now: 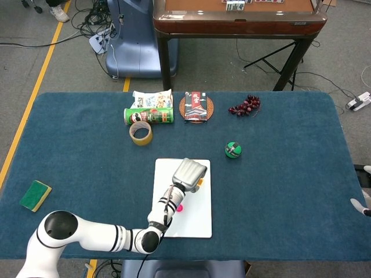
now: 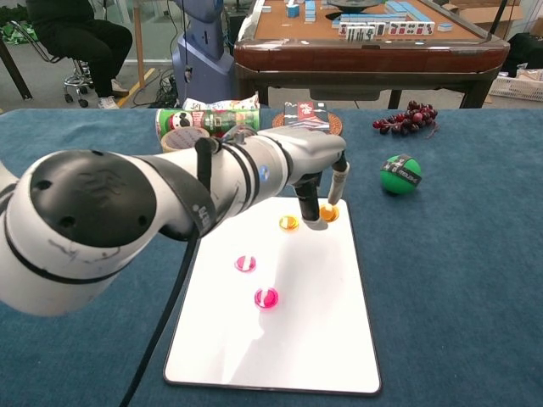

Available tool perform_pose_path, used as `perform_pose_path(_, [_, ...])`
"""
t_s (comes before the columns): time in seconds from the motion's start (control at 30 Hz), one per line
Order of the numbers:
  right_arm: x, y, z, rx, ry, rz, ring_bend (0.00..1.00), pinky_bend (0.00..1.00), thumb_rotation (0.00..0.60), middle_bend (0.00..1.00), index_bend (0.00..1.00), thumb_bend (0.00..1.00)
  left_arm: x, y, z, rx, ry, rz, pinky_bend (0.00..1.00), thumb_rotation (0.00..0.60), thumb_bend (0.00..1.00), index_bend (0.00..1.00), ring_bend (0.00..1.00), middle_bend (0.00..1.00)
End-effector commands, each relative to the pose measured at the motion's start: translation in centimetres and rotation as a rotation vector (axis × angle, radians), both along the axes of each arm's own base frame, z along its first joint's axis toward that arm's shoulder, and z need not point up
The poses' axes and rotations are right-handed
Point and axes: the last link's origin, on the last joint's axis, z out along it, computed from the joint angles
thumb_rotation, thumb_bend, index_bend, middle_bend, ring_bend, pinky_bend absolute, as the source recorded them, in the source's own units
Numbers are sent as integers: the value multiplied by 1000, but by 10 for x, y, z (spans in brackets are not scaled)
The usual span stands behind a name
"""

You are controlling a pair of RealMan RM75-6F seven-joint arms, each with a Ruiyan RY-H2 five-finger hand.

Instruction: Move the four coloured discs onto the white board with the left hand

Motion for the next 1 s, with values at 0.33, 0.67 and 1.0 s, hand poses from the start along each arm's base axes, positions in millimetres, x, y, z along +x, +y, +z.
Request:
perform_pose_path(0.33, [1, -1, -1, 7, 2, 2, 286, 479, 600, 293, 248, 0, 5, -3, -5, -8, -13, 2, 1000, 600, 266, 588, 1000, 1000])
perform_pose_path(0.67, [0, 0, 0, 5, -2, 2, 286, 479, 600, 293, 248, 0, 6, -4, -8, 5, -22, 2, 1000, 600, 266, 438, 1000, 1000])
perform_pose_path(1.0, [1, -1, -1, 9, 0, 4, 286, 479, 600, 293, 248, 0, -6, -2, 0, 27, -14, 19, 1000, 600, 265, 397, 1000, 1000])
